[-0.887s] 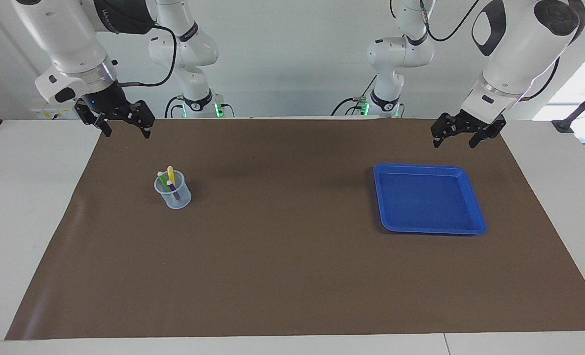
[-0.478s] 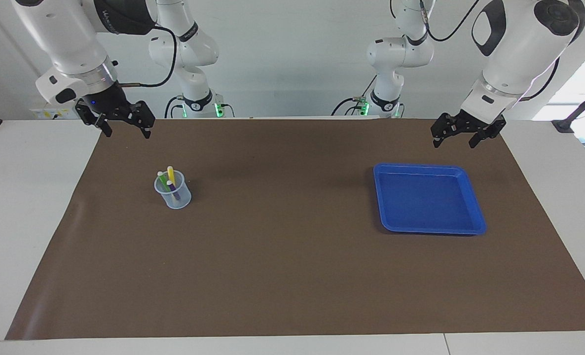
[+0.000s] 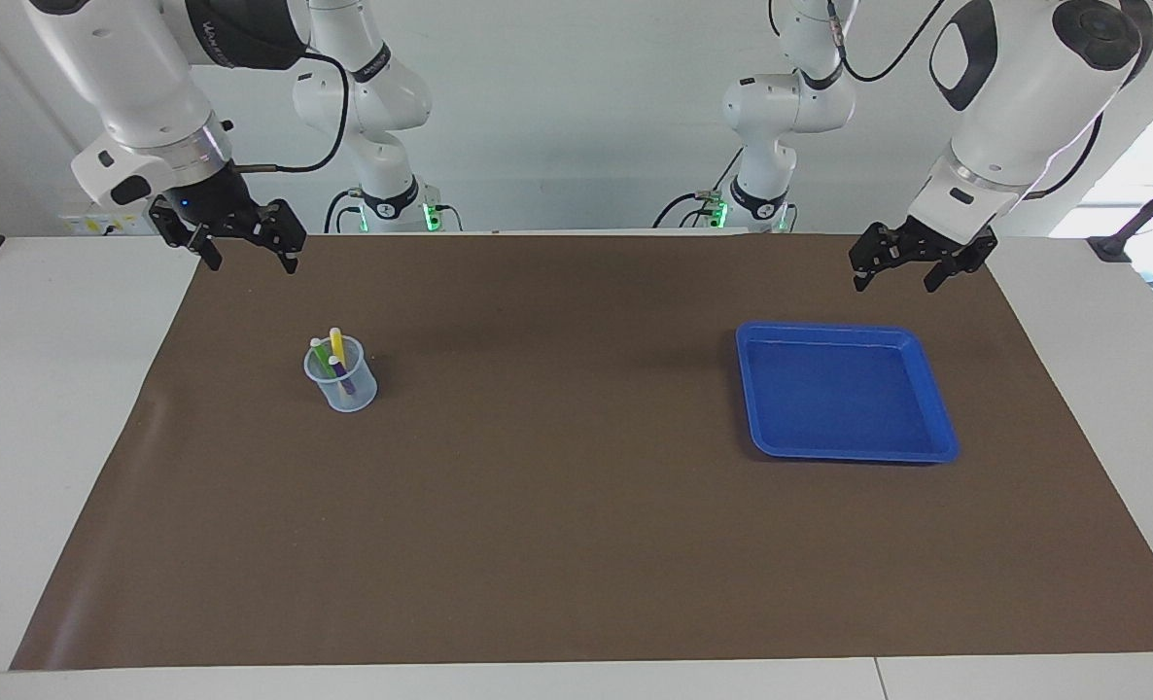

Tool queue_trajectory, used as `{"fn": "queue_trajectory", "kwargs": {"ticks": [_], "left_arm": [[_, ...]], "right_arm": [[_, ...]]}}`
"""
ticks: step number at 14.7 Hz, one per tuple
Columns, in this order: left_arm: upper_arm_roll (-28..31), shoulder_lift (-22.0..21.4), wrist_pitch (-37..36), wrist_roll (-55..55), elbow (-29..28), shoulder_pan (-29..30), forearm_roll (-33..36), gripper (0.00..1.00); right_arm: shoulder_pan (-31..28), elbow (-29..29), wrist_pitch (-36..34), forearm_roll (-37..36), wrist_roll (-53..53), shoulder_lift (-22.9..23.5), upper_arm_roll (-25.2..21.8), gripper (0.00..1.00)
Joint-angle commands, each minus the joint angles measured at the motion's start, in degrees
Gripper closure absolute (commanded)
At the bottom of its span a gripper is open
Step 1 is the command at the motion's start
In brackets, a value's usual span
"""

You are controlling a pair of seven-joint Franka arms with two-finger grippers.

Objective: Right arm passes pens to left for tray arrangement
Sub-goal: 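Move the right gripper toward the clear cup of pens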

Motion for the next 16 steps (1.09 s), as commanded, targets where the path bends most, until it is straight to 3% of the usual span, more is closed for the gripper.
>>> {"fn": "queue_trajectory", "kwargs": {"ticks": [1,5,11,16], "left_arm": [[0.3,-1.1,0.2,0.5,-1.0,-0.1,0.6,0.00],[0.3,-1.1,0.2,0.5,-1.1,0.0,0.7,0.00],[0.3,-1.2,0.6,0.2,-1.4,0.0,0.7,0.00],[0.3,-1.3,0.3,0.2,-1.7,-0.1,0.6,0.00]], "right_arm": [[-0.1,-2.8,-0.1,0.1,-0.1,-1.7,0.3,0.00],[-0.1,-7.5,4.9,0.1,-0.6,-3.4,0.3,0.00],[-0.1,-24.5,19.3,0.1,-6.0,-10.4,0.3,0.00],[0.0,-30.3,24.8,0.1,-10.3,-10.3,0.3,0.00]]}}
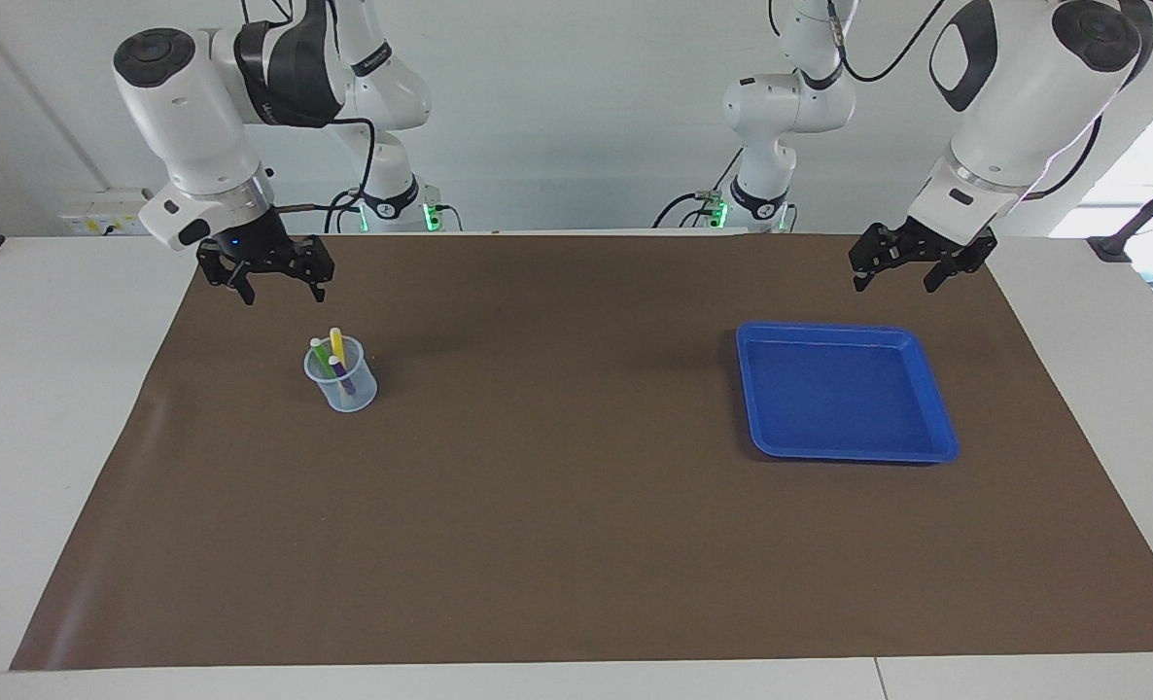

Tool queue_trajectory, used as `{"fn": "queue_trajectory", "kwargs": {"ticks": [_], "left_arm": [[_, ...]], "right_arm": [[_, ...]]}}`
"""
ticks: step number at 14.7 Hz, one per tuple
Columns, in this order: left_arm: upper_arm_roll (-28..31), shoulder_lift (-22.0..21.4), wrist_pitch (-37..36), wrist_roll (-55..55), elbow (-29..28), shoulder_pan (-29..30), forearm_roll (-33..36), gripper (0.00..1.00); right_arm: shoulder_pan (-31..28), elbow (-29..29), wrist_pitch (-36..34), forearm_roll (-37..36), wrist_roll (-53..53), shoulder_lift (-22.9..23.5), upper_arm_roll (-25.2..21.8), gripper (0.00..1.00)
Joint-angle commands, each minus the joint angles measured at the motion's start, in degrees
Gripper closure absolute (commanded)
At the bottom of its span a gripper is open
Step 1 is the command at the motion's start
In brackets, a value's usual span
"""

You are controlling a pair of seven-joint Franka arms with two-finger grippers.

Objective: Right arm passes pens to left for tray arrangement
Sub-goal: 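Grasp the green pen in the cup with the right gripper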

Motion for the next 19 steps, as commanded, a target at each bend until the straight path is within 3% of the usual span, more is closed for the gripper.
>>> {"fn": "queue_trajectory", "kwargs": {"ticks": [1,14,19], "left_arm": [[0.3,-1.5,0.2,0.3,-1.7,-0.3,0.7,0.00],[0.2,-3.6,1.0,1.0,-5.4,-0.2,0.6,0.00],[0.2,-3.7,1.0,0.9,-5.5,-0.2,0.7,0.00]], "right_arm": [[-0.1,-4.9,5.1,0.1,-3.5,-1.4,0.2,0.00],[-0.2,-13.2,17.9,0.2,-16.6,1.6,0.0,0.01],[-0.4,-13.7,17.9,0.3,-17.0,1.5,-0.3,0.12]]}}
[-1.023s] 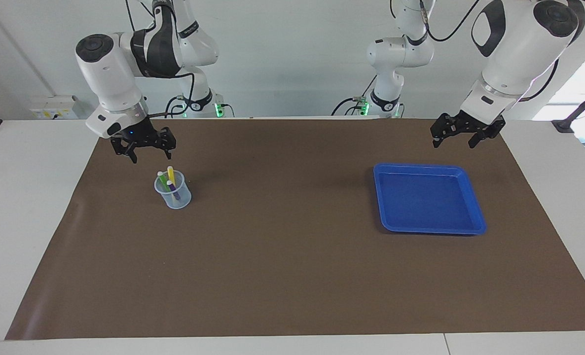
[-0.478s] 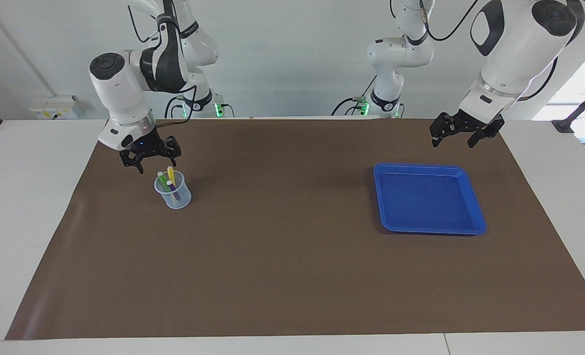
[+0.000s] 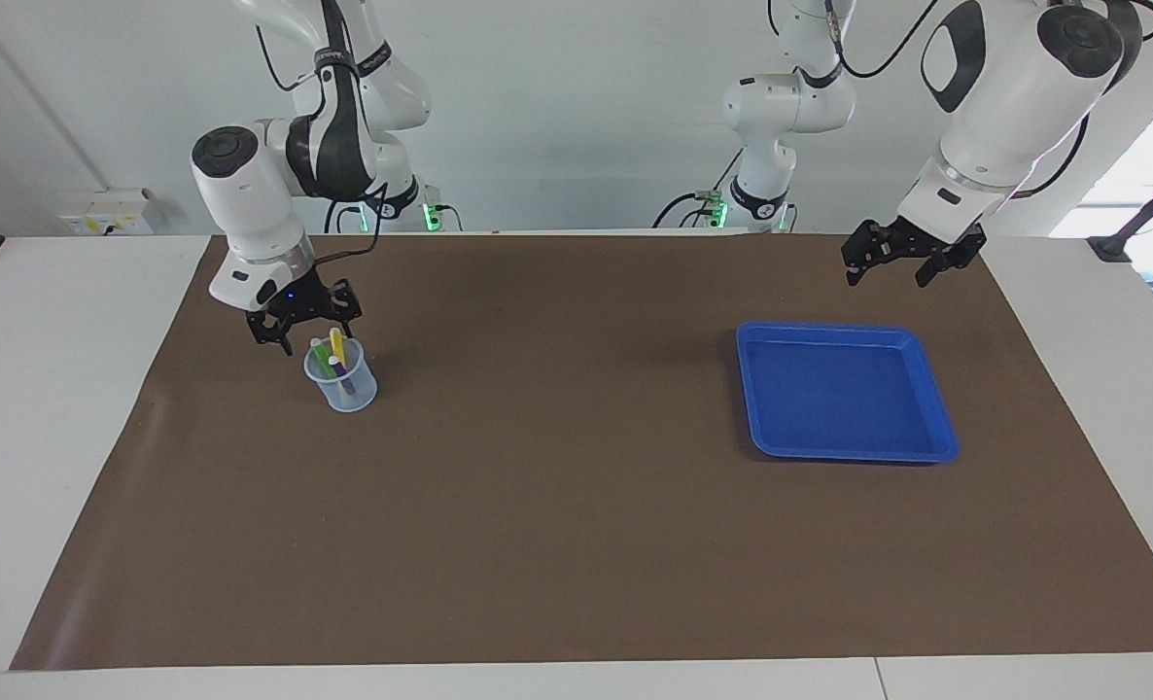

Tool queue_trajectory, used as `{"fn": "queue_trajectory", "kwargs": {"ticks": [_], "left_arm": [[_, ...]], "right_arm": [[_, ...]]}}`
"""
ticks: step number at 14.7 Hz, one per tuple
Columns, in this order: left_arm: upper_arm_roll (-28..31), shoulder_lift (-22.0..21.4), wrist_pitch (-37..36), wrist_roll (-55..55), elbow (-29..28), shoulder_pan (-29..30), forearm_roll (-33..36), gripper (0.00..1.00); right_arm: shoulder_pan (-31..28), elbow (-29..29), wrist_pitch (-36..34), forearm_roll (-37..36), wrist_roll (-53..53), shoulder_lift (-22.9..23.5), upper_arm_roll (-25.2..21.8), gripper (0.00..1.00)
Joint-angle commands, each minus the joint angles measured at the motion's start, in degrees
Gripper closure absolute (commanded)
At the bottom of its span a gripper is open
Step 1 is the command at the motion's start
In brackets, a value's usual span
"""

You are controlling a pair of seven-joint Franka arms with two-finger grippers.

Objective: Right arm passes pens to left for tray arrangement
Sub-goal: 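Grasp the green pen in the cup with the right gripper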

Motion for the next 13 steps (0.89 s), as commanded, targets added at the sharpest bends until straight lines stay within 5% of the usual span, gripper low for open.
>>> {"fn": "queue_trajectory", "kwargs": {"ticks": [1,7,8,11,13], "left_arm": [[0.3,-1.7,1.1,0.7,-2.4,-0.1,0.6,0.00],[0.3,-2.0,1.1,0.6,-2.9,-0.1,0.6,0.00],[0.3,-2.0,1.1,0.7,-3.1,-0.1,0.6,0.00],[0.3,-2.1,1.1,0.4,-3.1,-0.1,0.6,0.00],[0.3,-2.1,1.1,0.4,-3.1,-0.1,0.6,0.00]], "right_arm": [[-0.5,-1.2,1.0,0.3,-1.6,-0.8,-0.5,0.12],[-0.5,-1.8,1.1,0.3,-1.4,-0.7,-0.9,0.16],[-0.5,-1.9,1.1,0.3,-1.4,-0.7,-0.9,0.26],[-0.5,-1.8,0.8,0.3,-1.4,-0.7,-0.9,1.00],[-0.5,-1.8,0.5,0.3,-1.2,-0.7,-0.9,1.00]]}}
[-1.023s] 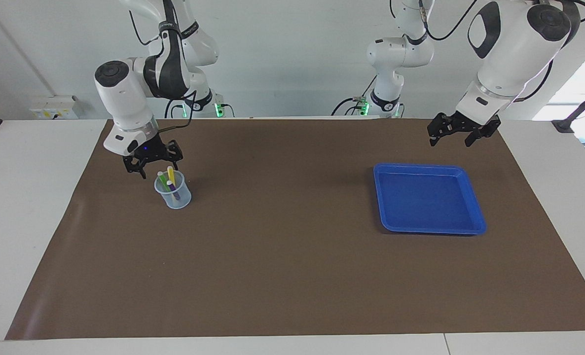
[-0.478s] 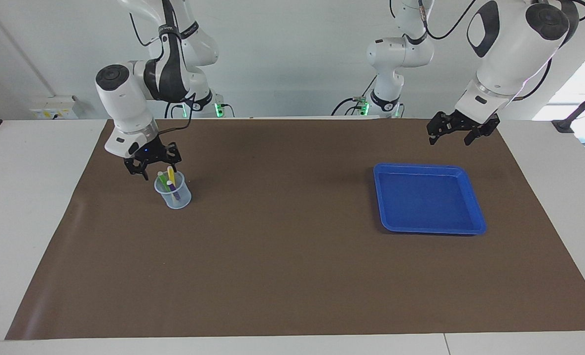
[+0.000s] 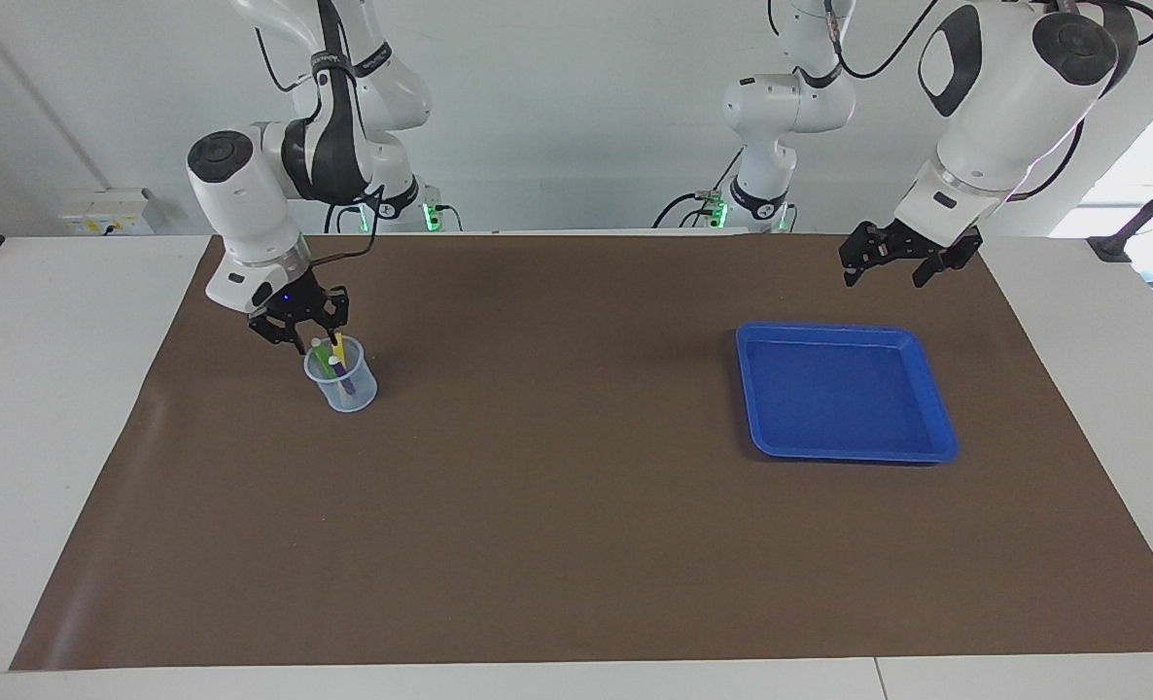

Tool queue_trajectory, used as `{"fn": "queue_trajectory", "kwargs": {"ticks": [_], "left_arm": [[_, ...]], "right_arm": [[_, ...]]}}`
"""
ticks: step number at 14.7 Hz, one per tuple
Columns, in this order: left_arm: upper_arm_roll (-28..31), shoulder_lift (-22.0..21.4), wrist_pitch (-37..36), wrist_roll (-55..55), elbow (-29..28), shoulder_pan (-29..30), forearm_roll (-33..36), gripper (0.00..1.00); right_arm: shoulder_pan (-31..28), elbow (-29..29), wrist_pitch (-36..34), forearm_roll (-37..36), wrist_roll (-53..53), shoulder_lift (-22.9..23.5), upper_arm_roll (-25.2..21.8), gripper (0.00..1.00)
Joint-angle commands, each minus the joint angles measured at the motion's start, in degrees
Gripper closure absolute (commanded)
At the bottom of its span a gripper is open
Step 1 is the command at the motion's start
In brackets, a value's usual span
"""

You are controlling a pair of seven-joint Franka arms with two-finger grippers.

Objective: Right arm passes pens to left for tray arrangement
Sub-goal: 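Grasp the green pen in the cup with the right gripper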

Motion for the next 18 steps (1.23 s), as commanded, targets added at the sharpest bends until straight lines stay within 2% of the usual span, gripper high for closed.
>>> {"fn": "queue_trajectory", "kwargs": {"ticks": [1,6,10,14,18], "left_arm": [[0.3,-1.7,1.3,0.4,-2.1,-0.1,0.6,0.00],[0.3,-1.8,1.7,0.3,-2.1,0.0,0.5,0.00],[0.5,-1.8,1.4,0.4,-2.1,0.1,-0.2,0.00],[0.5,-2.2,1.4,-0.6,-2.8,4.9,-10.5,0.00],[0.5,-4.3,2.7,-4.8,-6.8,7.2,-18.1,0.00]], "right_arm": [[-0.3,-0.9,0.5,0.3,-1.2,-0.7,-0.2,1.00],[-0.3,0.5,-0.9,0.3,-1.1,-1.3,-0.2,1.00],[-0.3,6.1,-9.8,2.6,-1.1,-2.8,-0.4,1.00],[-0.2,10.3,-17.6,3.0,-1.2,-4.9,-1.8,1.00],[-0.2,14.1,-24.0,3.0,-1.2,-6.2,-2.3,1.00]]}}
